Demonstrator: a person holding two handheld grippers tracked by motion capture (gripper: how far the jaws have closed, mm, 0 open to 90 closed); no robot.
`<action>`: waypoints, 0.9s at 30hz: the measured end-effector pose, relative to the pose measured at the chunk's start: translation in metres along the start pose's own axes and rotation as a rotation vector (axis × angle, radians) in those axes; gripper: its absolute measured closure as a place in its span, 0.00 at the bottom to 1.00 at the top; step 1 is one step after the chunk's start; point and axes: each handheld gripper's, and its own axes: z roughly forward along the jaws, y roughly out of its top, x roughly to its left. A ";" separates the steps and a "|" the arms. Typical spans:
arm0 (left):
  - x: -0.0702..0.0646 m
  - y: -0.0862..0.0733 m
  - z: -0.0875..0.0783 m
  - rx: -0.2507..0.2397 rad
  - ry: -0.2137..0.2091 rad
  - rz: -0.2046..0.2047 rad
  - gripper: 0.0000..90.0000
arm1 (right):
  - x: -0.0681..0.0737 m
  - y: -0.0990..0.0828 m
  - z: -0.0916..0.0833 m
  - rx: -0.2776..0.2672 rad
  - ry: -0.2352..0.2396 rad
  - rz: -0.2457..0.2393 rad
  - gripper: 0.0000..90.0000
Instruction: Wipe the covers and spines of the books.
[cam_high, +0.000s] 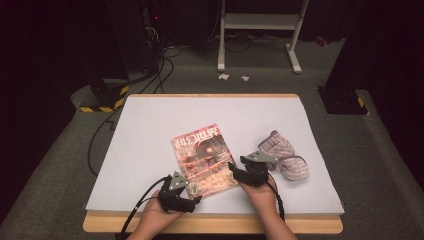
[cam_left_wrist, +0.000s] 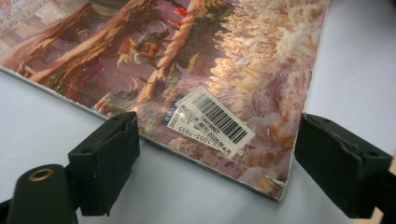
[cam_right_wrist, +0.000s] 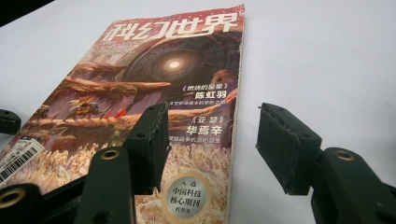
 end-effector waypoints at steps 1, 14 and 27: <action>0.000 0.000 0.000 0.004 -0.001 0.007 0.16 | 0.000 0.000 0.000 0.002 -0.001 -0.001 0.48; 0.023 -0.005 -0.008 0.005 0.006 -0.012 0.22 | -0.001 -0.003 0.004 0.046 0.028 0.009 0.55; 0.050 -0.014 -0.019 -0.043 0.002 -0.112 0.49 | 0.009 -0.008 0.015 0.137 0.048 -0.020 0.60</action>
